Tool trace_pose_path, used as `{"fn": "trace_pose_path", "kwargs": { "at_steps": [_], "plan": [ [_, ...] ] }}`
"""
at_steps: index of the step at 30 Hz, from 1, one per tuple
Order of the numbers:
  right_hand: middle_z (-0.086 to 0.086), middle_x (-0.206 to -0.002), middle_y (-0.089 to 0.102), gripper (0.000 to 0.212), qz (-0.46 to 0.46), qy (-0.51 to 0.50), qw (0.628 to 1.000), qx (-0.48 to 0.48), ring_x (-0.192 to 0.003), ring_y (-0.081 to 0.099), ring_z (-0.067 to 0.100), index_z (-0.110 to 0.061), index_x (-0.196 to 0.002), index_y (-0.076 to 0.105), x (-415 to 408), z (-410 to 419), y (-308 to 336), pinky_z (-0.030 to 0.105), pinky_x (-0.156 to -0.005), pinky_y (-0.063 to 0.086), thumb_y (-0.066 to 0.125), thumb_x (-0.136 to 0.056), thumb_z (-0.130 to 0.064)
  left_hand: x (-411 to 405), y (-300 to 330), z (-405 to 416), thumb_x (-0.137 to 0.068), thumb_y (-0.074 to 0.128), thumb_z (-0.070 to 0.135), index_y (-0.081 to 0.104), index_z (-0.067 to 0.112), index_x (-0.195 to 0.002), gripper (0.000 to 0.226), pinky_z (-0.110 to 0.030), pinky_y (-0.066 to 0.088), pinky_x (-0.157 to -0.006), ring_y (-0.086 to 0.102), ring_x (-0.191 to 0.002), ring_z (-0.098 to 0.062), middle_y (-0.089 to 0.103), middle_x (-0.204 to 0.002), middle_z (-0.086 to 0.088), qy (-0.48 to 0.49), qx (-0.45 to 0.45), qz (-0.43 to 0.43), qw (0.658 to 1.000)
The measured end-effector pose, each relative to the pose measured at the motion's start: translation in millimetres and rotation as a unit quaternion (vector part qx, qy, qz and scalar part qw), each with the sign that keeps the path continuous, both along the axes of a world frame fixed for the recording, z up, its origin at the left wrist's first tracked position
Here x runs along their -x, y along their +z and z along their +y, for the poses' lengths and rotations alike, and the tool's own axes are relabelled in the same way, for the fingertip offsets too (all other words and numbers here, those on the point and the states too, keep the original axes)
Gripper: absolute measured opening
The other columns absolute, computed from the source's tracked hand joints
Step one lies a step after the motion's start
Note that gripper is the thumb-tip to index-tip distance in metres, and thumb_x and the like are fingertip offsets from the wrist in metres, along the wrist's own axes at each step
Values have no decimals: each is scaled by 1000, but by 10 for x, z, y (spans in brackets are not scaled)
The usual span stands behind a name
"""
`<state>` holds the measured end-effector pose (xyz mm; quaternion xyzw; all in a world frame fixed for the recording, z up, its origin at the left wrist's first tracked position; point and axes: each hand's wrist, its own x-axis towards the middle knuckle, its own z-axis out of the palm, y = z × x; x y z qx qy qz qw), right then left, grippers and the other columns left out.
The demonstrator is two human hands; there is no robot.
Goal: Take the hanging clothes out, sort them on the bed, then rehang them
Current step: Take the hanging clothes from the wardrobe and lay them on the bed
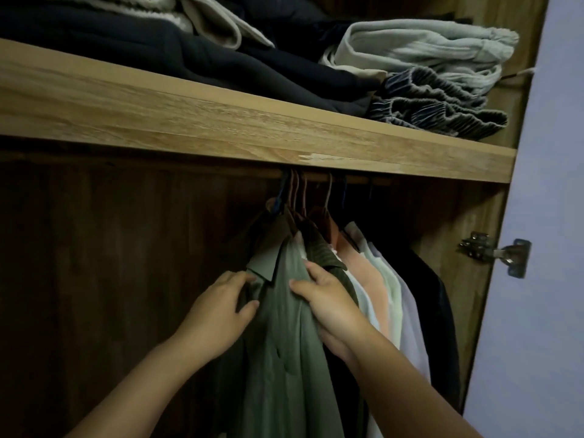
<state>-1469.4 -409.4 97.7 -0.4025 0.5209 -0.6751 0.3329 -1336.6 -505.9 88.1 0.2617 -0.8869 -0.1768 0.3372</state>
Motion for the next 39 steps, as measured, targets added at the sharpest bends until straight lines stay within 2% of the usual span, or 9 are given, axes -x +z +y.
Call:
{"fn": "trace_pose_path", "kwargs": {
  "at_steps": [4,7,13,17,21,24,28,35,39],
  "plan": [
    [16,-113,65,46,-88,22,995,28,-100,65,31,-13,-126,51,-69,-256,105,44,-87,54,44,-88,11,-40,-4,-194,-92,53,19,46,24,-129,39,-17,38,-92,46,-113,-4,44,-128,9,-11,-12,75,997],
    [21,-117,63,60,-139,17,988,69,-105,62,36,-4,-127,51,-90,-344,138,50,-92,49,29,-79,24,-56,2,-290,-91,54,17,49,25,-125,36,-15,38,-87,46,-107,-2,45,-124,9,-10,2,107,994],
    [24,-111,64,62,-174,57,969,166,-98,64,36,1,-116,56,-112,-204,324,45,-82,54,19,-72,25,-61,98,-301,-91,53,18,46,27,-127,38,-10,37,-59,37,-71,-2,45,-111,10,-4,39,159,987],
    [17,-92,69,61,-166,74,970,162,-79,69,27,1,-111,57,-61,67,299,34,-63,59,19,-70,24,-84,152,-224,-91,52,20,51,23,-121,30,-10,37,-70,48,-92,-4,49,-112,9,-23,56,186,981],
    [20,-107,66,65,-129,74,980,134,-91,67,33,0,-115,57,-13,411,132,39,-72,58,36,-56,18,-72,129,-154,-92,50,19,58,16,-114,23,-9,36,-74,48,-99,-6,50,-112,4,-8,57,184,981],
    [23,-114,64,75,-118,87,983,108,-104,63,38,-2,-118,58,36,748,65,44,-81,55,36,-49,15,-24,78,-56,-92,51,16,58,12,-117,26,-22,38,-87,49,-110,-14,51,-122,-3,13,52,162,985],
    [26,-104,66,72,-109,91,987,77,-89,68,36,2,-106,64,135,1334,32,37,-65,58,39,-40,16,80,-29,143,-93,49,12,51,8,-130,37,-28,27,-107,39,-130,-25,42,-140,-10,33,60,132,989],
    [26,-102,65,71,-84,59,994,22,-86,67,33,4,-103,66,250,2401,-58,34,-69,58,45,-35,11,294,-118,569,-95,41,8,35,11,-142,47,-34,21,-113,27,-139,-25,29,-151,-8,25,76,93,992],
    [26,-103,65,74,-82,41,996,9,-89,66,34,7,-107,64,346,2966,-119,36,-73,56,48,-34,10,452,-190,880,-94,47,15,38,10,-140,47,-36,30,-106,39,-133,-26,43,-143,-13,-36,114,23,993]
  ]
}}
